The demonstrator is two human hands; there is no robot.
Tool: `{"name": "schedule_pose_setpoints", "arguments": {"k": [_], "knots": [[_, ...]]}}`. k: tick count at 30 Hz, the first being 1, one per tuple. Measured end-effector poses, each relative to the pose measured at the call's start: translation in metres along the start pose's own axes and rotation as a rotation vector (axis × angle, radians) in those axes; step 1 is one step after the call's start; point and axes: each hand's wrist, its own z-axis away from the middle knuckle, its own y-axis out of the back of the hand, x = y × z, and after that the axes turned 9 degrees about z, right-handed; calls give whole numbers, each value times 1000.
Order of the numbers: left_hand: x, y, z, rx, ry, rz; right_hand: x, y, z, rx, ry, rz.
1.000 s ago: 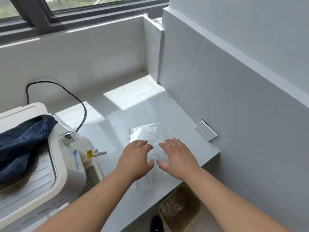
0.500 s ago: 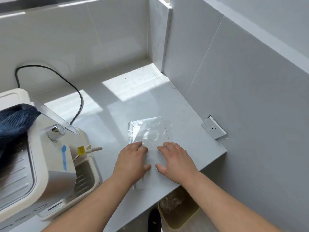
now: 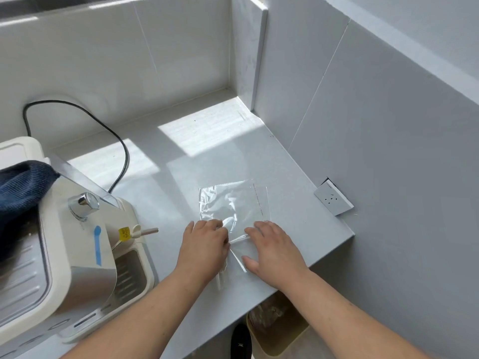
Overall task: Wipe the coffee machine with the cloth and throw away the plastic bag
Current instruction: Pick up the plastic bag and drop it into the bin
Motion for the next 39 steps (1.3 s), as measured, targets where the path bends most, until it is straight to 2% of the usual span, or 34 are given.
{"name": "schedule_pose_setpoints", "arguments": {"k": [7,14,20,30,33,39], "knots": [[14,23,4,77,-15,16,-7,14,6,-20,41,37],[36,56,8,121,-42,75,-13,45,18,41,37,127],[57,91,8,180,-52,124,-15,79,32,73,31,43],[85,149,9,237,-71,133,-22,131,47,166,10,65],[93,171,9,264,-111,129,-28,152,50,240,-10,56],[110,213,14,293,-188,150,-39,196,59,543,-43,55]]}}
